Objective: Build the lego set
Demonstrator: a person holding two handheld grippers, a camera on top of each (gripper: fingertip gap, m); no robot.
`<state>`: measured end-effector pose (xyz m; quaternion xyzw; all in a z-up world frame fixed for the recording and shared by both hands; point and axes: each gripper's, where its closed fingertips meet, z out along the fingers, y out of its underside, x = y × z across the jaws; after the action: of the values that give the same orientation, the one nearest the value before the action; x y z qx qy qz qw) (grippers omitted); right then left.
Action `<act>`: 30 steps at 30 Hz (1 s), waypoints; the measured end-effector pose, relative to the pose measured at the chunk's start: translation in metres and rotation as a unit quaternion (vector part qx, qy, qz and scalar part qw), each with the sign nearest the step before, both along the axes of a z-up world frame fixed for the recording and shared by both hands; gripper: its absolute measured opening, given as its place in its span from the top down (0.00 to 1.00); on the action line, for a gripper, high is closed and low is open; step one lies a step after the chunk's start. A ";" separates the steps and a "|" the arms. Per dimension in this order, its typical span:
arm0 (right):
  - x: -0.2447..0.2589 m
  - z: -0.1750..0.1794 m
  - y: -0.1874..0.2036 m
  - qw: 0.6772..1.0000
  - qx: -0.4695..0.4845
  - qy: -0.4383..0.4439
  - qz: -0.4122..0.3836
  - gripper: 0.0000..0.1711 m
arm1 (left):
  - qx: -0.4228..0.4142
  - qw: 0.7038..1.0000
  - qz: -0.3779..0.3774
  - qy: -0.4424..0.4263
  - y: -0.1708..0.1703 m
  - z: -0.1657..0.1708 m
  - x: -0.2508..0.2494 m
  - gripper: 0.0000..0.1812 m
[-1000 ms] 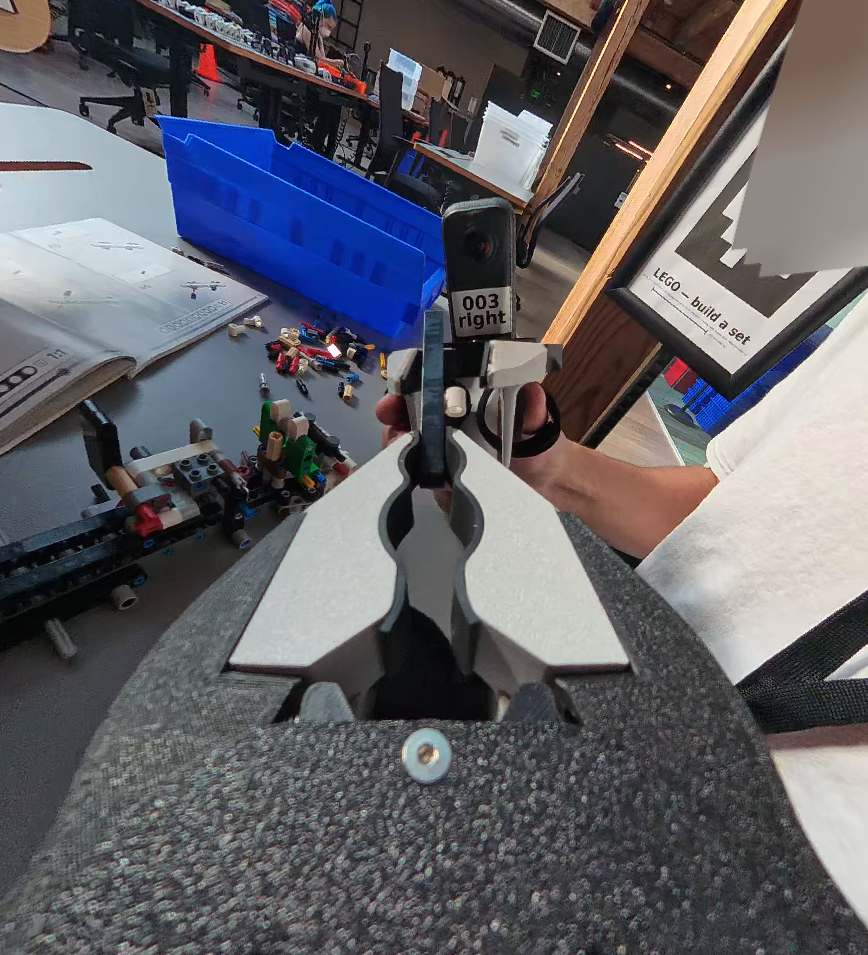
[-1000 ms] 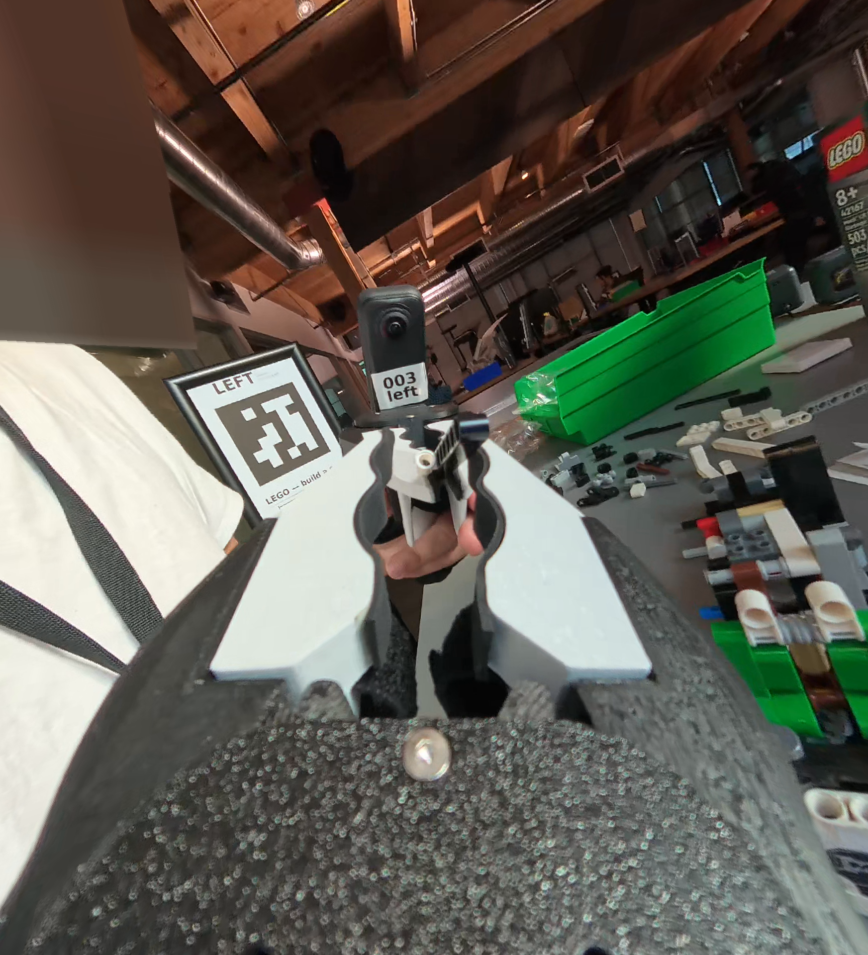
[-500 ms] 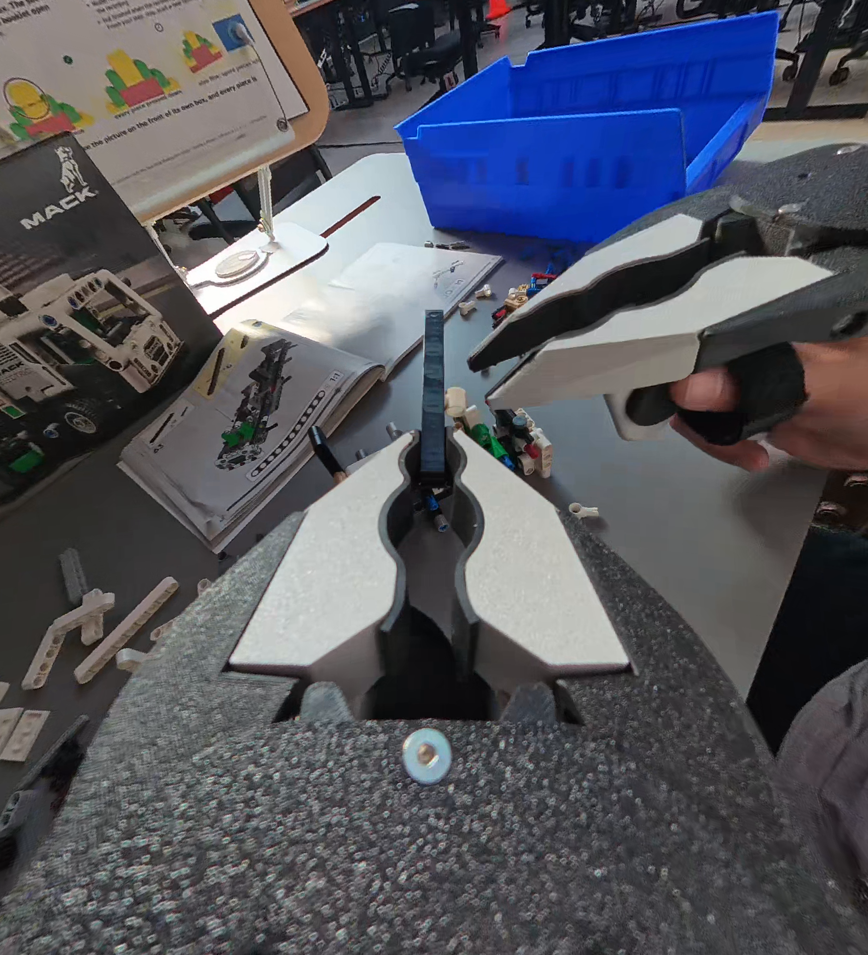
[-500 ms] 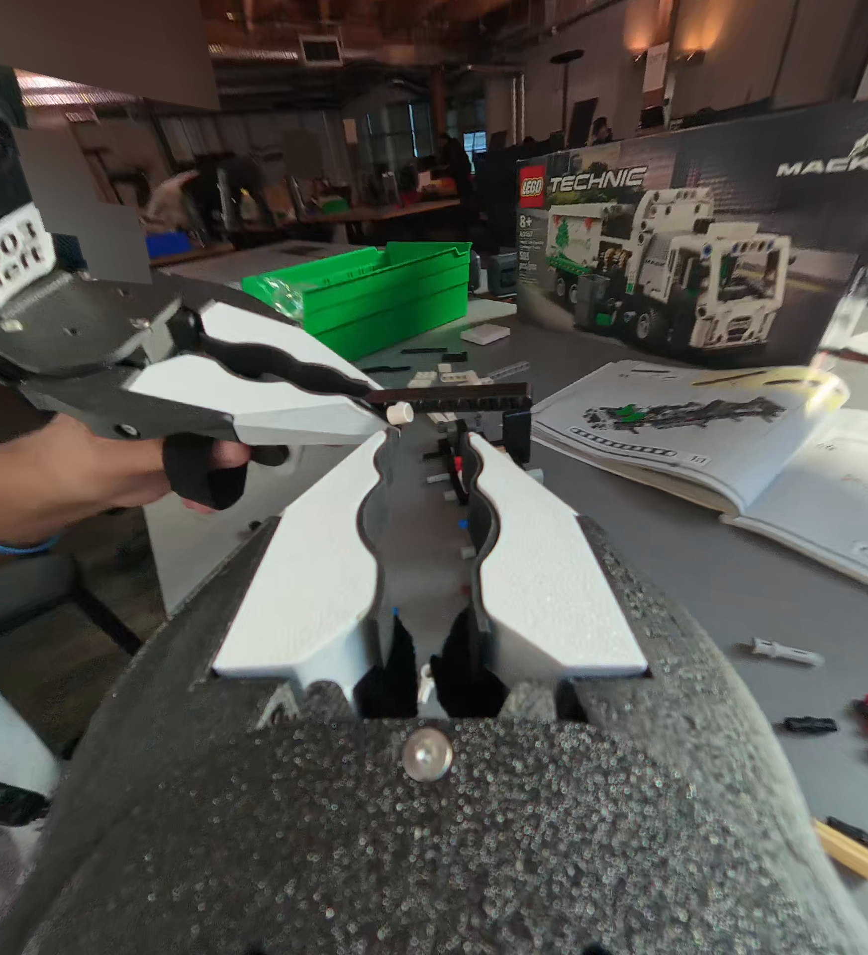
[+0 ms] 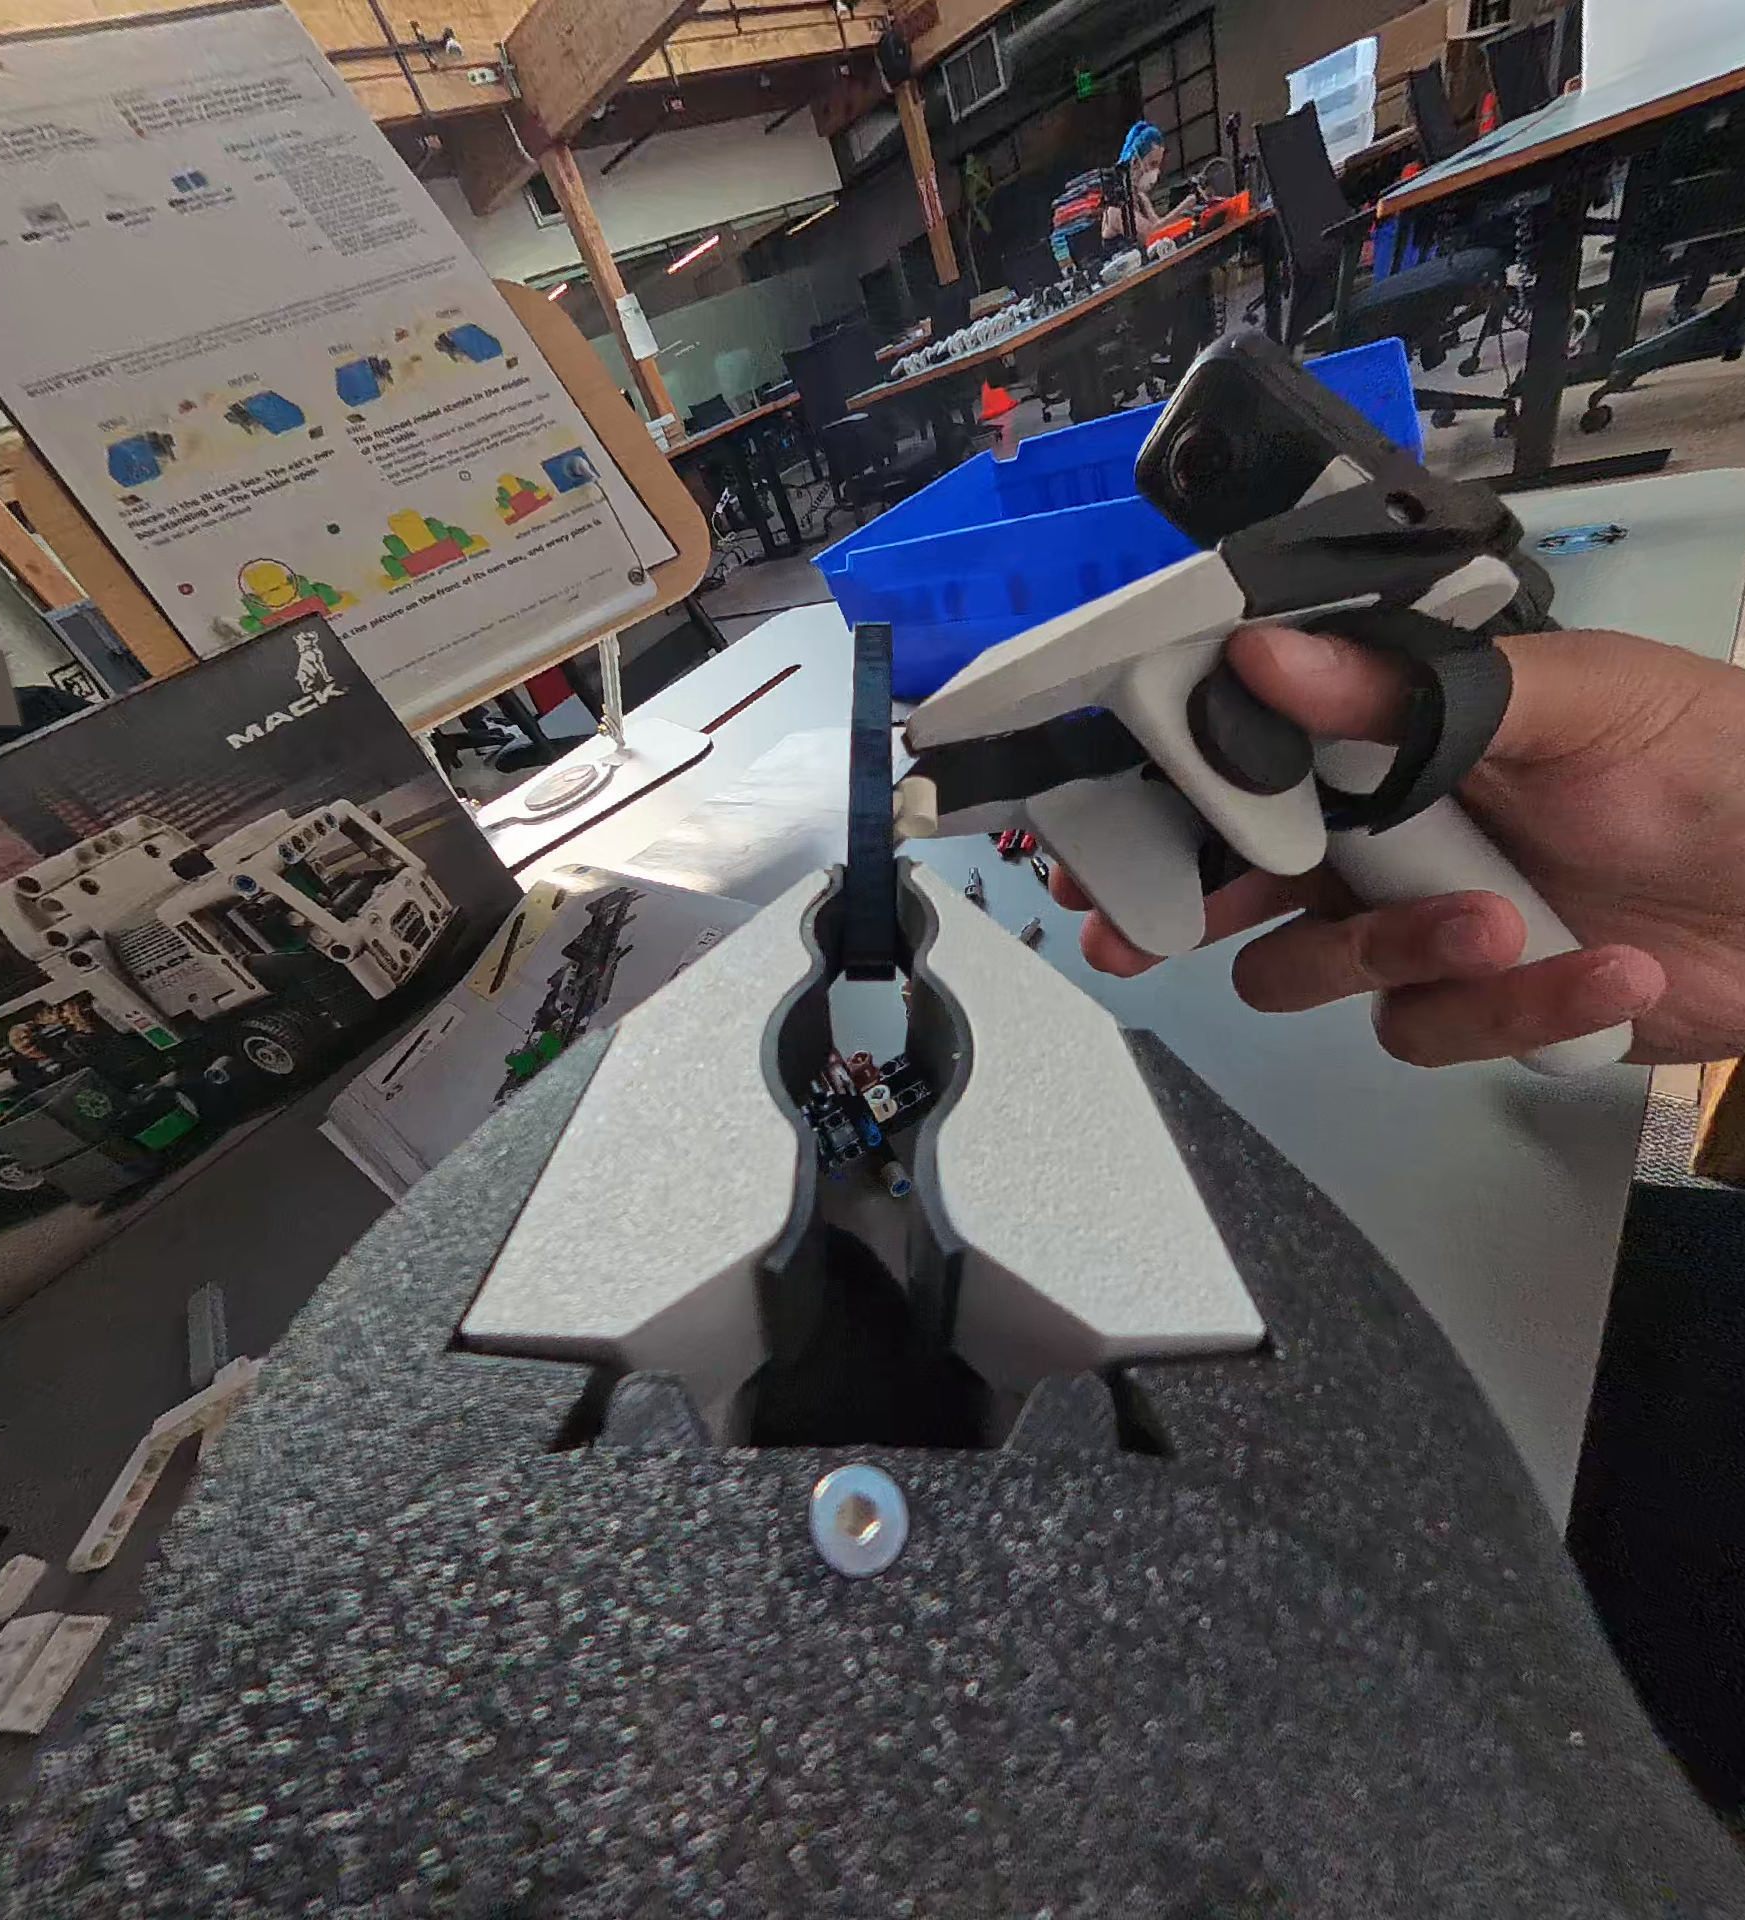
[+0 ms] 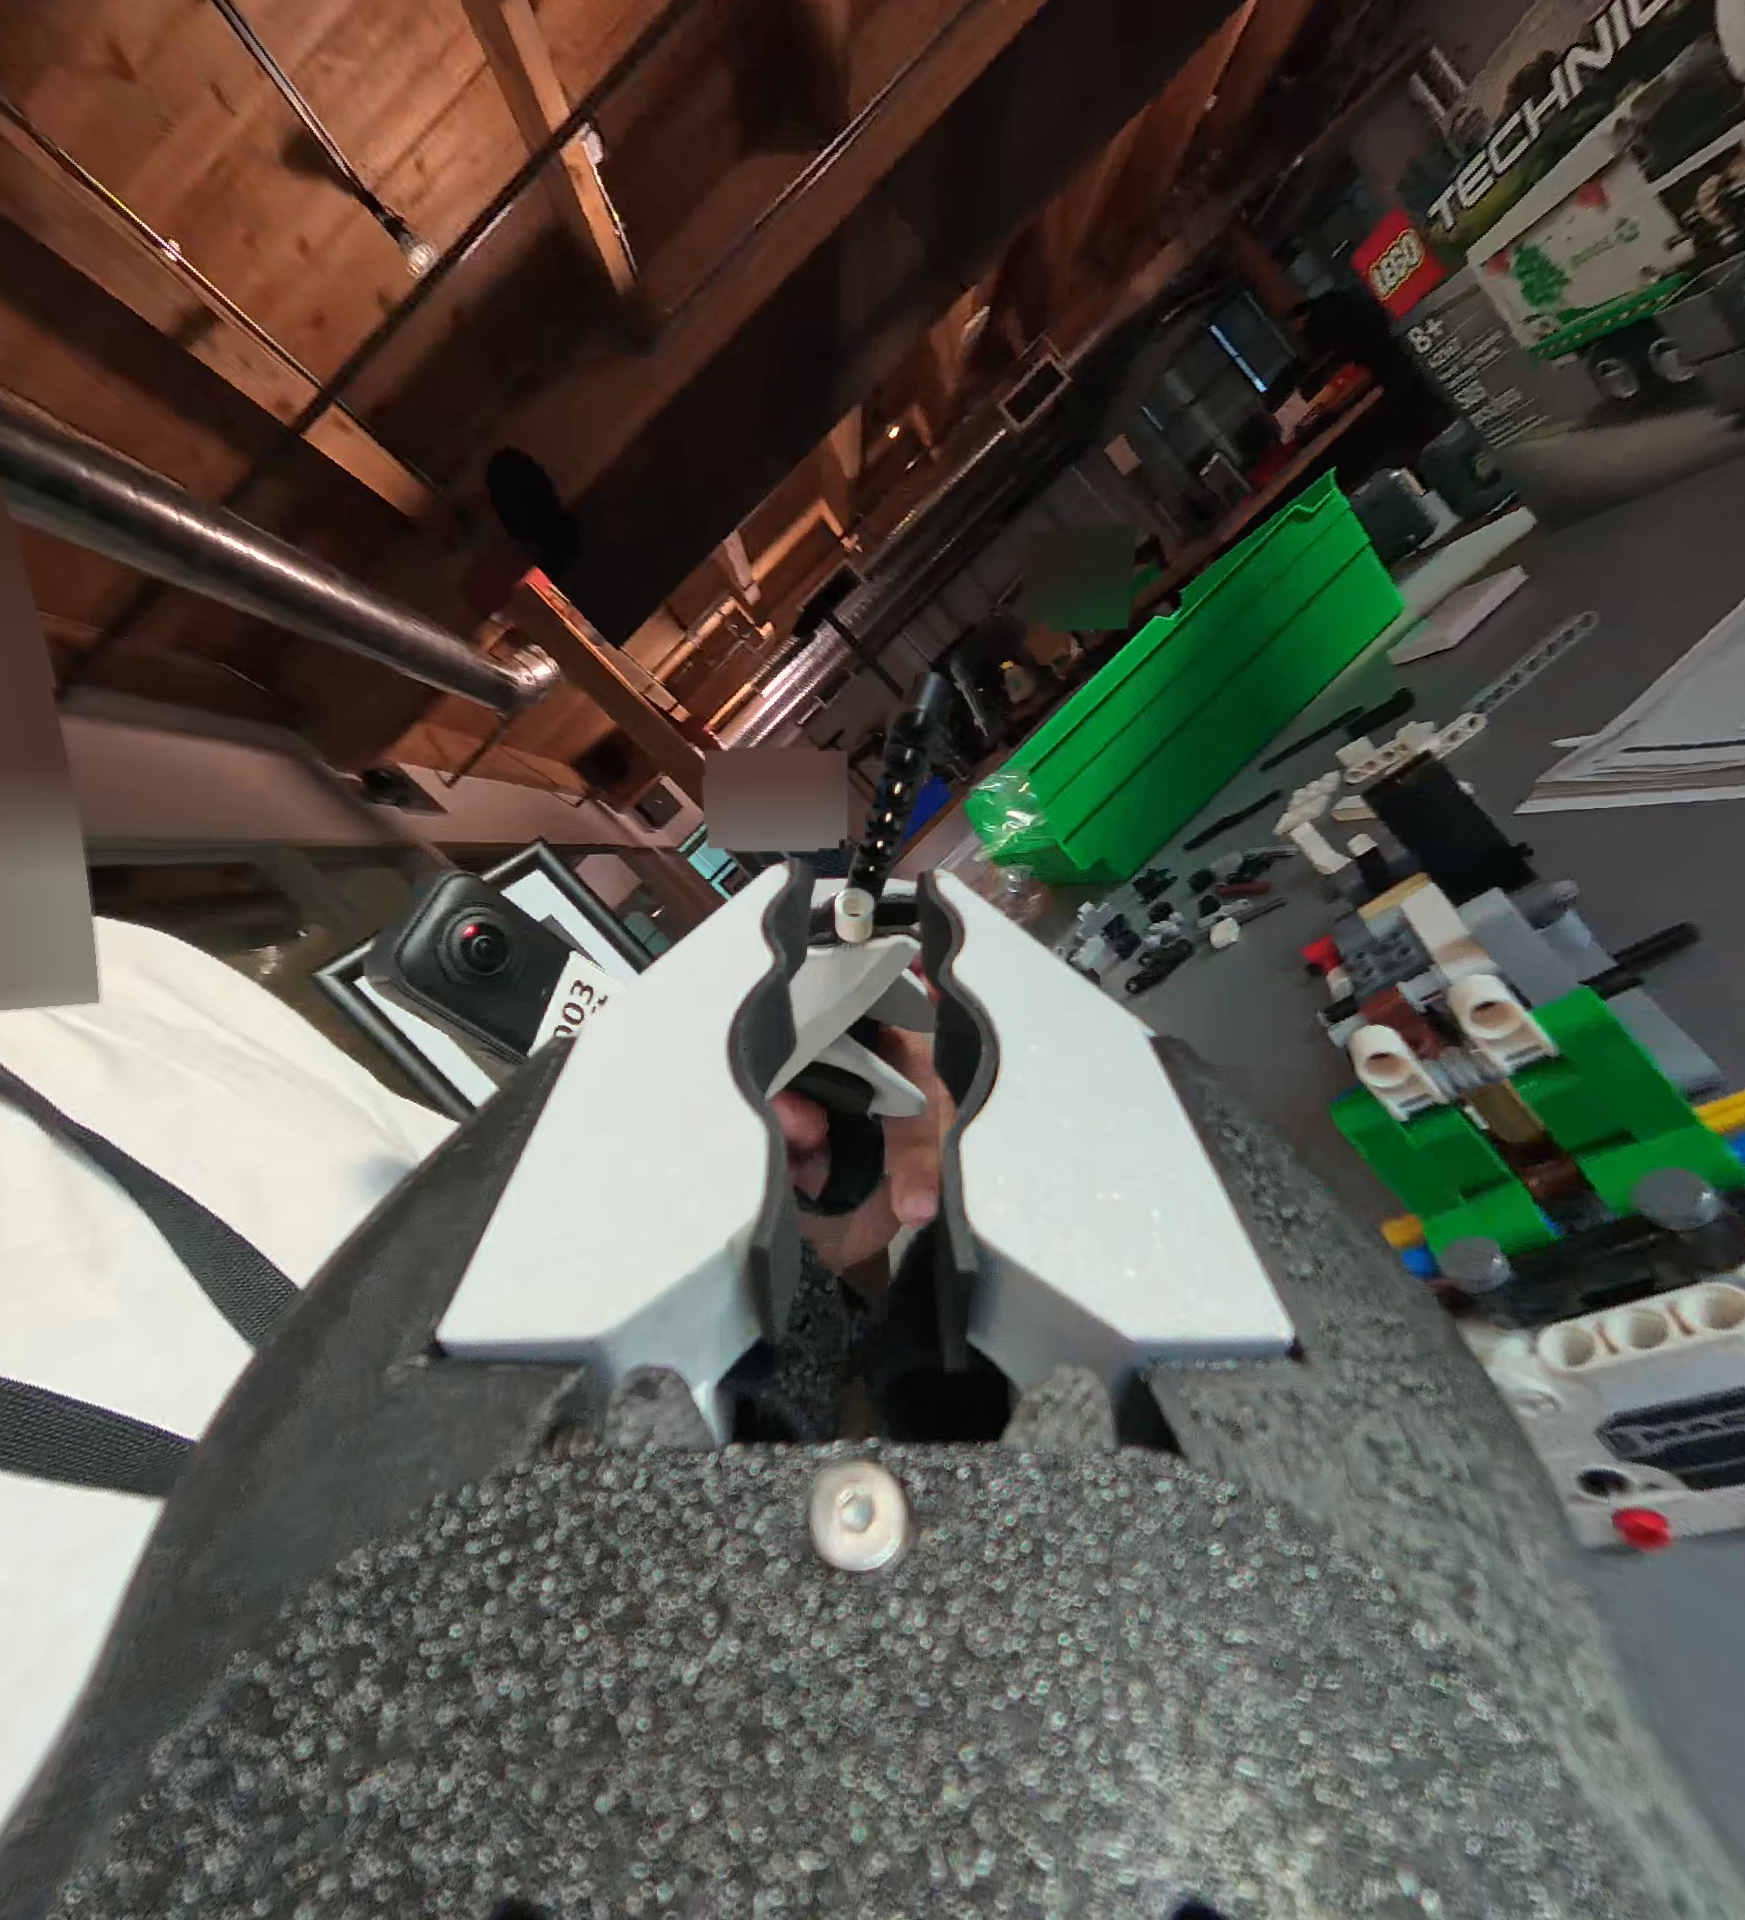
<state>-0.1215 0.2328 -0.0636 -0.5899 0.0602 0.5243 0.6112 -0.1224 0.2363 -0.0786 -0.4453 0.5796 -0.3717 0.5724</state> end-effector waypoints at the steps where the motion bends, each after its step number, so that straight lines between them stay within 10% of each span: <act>1: -0.003 -0.001 0.000 1.000 -0.002 0.006 0.009 0.89 | -0.001 1.000 -0.004 0.000 -0.002 0.000 0.000 0.97; 19: -0.011 0.005 -0.011 0.978 -0.031 0.181 0.102 0.96 | 0.059 0.997 -0.001 -0.040 -0.012 0.008 -0.002 0.97; 30: -0.013 0.003 -0.008 0.996 0.009 0.071 0.046 0.96 | 0.064 0.998 0.008 -0.025 -0.010 0.004 -0.006 0.97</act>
<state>-0.1341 0.2252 -0.0604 -0.5478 0.0715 0.5930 0.5858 -0.1284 0.2262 -0.0741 -0.4028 0.5844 -0.3401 0.6170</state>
